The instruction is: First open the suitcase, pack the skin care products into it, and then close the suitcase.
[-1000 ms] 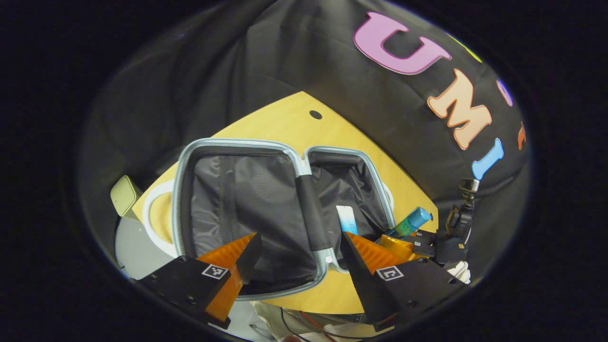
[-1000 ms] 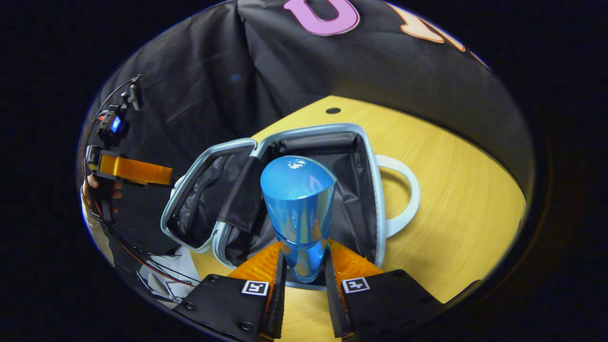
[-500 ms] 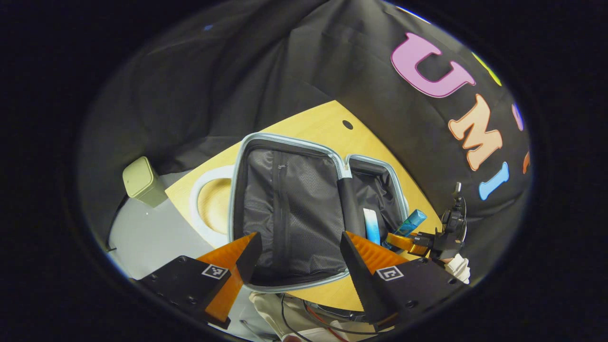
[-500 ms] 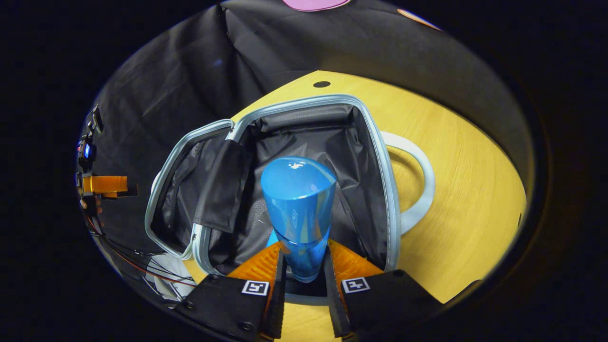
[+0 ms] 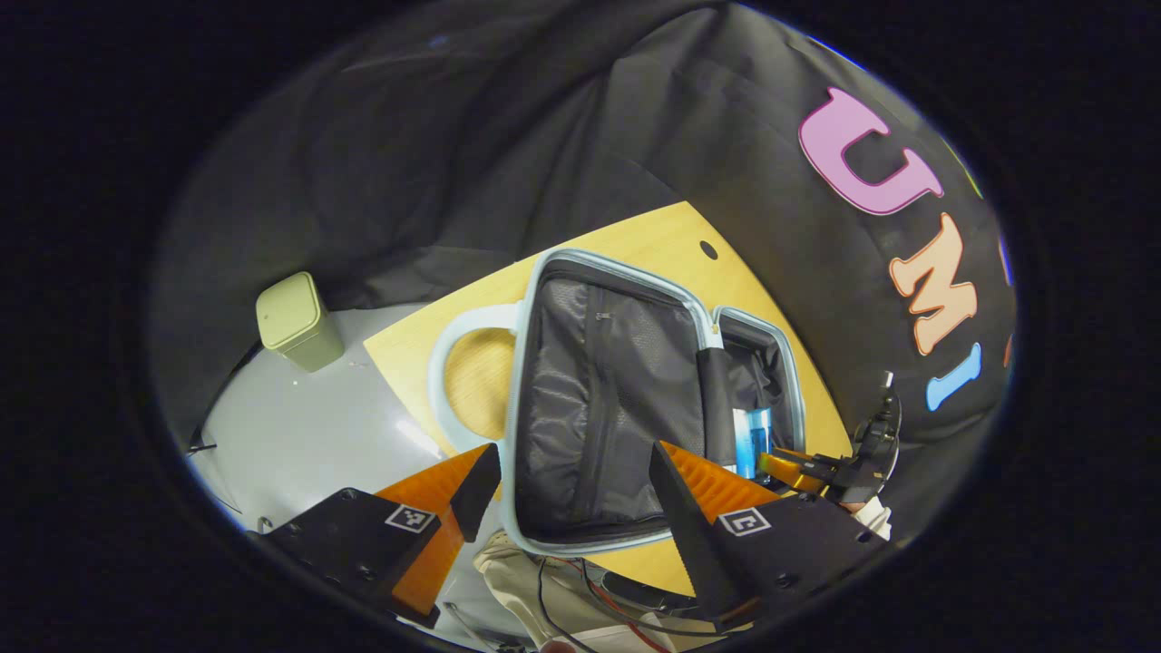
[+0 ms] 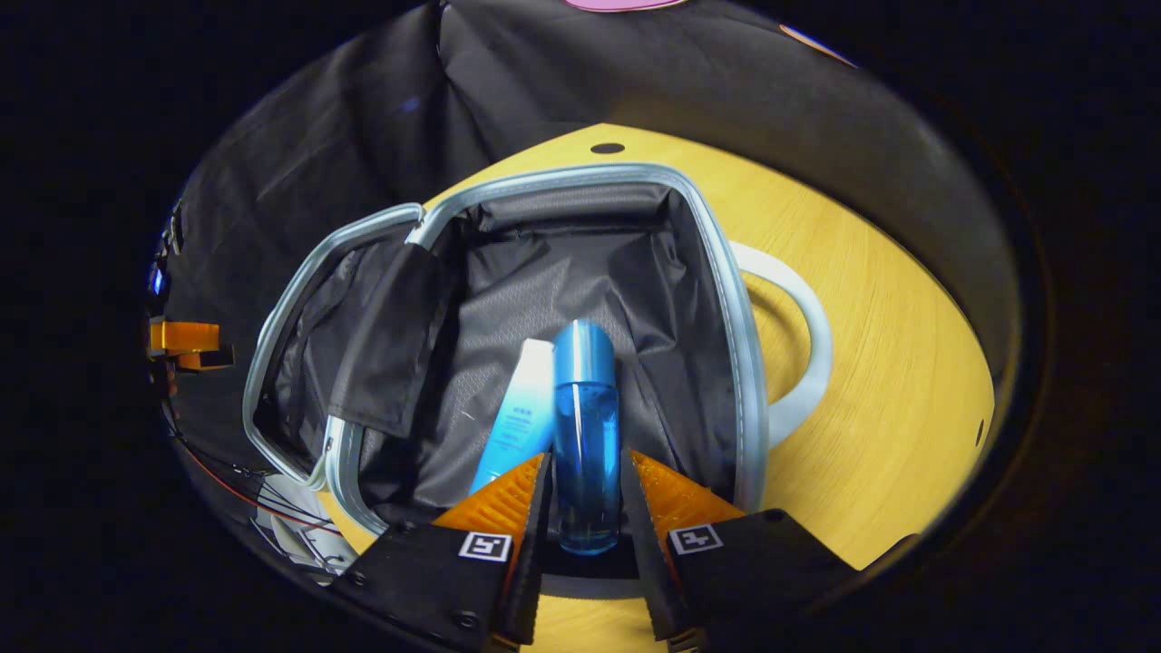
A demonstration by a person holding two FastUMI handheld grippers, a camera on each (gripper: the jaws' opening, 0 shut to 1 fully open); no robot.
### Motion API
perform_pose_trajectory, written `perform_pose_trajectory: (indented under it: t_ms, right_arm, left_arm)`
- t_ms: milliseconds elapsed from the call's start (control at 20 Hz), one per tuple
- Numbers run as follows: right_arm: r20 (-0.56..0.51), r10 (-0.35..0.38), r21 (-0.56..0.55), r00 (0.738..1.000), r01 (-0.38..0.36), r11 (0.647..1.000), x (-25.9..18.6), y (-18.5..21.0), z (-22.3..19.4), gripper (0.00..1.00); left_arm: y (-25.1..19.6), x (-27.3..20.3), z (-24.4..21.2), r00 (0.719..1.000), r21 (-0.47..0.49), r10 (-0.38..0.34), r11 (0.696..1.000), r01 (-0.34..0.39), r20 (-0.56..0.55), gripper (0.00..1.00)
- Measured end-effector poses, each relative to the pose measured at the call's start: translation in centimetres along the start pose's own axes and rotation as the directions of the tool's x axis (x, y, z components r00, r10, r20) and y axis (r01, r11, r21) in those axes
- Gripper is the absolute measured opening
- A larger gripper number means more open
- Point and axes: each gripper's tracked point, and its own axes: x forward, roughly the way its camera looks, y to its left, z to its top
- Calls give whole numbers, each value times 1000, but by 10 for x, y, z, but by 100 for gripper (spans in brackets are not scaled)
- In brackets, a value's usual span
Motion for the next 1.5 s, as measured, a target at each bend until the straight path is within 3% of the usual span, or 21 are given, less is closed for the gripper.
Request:
perform_pose_trajectory:
  t_ms: [100,300,400,450,700,1050,1150,1250,1400,1500]
  right_arm:
    - [36,2,1,999,-2,1000,-9,-1,7,54]
    - [194,15,-27,981,-10,1000,-36,-1,34,97]
    - [262,-9,6,965,8,1000,-54,-9,44,93]
    - [283,-22,26,959,16,1000,-65,-15,47,98]
    - [383,-109,159,917,51,986,-119,-57,51,98]
    - [441,-287,338,850,139,931,-185,-134,22,98]
    - [423,-327,365,845,171,915,-191,-146,3,97]
    - [404,-359,389,841,197,900,-200,-158,-13,96]
    - [392,-374,418,841,199,886,-209,-156,-34,97]
    - [383,-389,423,838,215,880,-210,-158,-45,96]
  left_arm:
    - [11,2,2,1000,-19,19,1000,-19,4,97]
    - [35,13,10,998,-53,66,996,-66,9,97]
    - [50,18,11,997,-69,81,994,-81,-2,97]
    - [56,22,12,997,-77,83,994,-83,-8,97]
    - [87,38,19,995,-114,100,988,-102,-27,96]
    - [101,66,22,994,-192,65,978,-81,-89,94]
    - [98,72,21,993,-196,53,978,-73,-105,85]
    - [97,78,22,992,-194,53,978,-75,-116,60]
    - [93,85,18,990,-199,51,977,-77,-134,11]
    - [97,86,18,989,-200,49,977,-76,-137,9]
